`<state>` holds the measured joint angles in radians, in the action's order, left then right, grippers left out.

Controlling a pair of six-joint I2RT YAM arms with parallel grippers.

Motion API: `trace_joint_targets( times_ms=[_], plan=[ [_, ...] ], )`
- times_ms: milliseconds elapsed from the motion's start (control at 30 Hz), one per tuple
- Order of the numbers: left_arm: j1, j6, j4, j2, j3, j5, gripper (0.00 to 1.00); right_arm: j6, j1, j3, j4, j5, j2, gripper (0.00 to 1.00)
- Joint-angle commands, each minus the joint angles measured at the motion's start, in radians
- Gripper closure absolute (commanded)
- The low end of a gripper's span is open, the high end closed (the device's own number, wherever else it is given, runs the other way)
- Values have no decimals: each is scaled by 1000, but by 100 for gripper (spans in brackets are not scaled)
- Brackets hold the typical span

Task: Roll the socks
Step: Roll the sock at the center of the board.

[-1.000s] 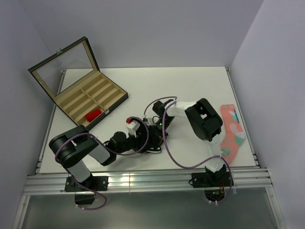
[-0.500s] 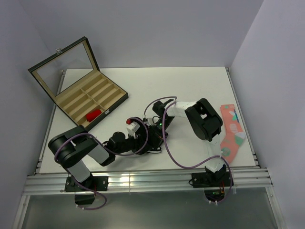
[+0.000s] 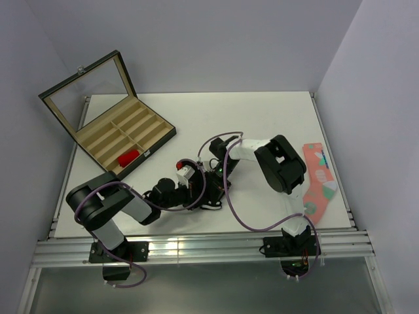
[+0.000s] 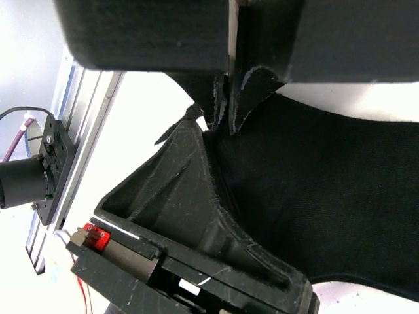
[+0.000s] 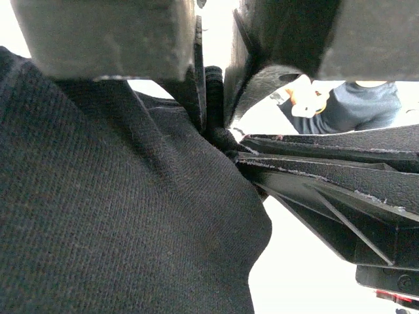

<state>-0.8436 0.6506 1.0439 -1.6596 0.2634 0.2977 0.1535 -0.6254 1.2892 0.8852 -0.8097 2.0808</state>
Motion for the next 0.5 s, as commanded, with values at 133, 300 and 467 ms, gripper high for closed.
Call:
trace_joint_targets(
  times_ms=[133,300,467],
  plan=[
    [0,64,-82,8,-16,-45,100,9,-8,-34,-163,175,-100,68],
    [0,132,-87,14,-62,-75,100,4,6,-96,-245,187,-226,60],
    [0,178,-194,52,-55,-101,100,41,52,-168,-325,176,-353,59]
  ],
)
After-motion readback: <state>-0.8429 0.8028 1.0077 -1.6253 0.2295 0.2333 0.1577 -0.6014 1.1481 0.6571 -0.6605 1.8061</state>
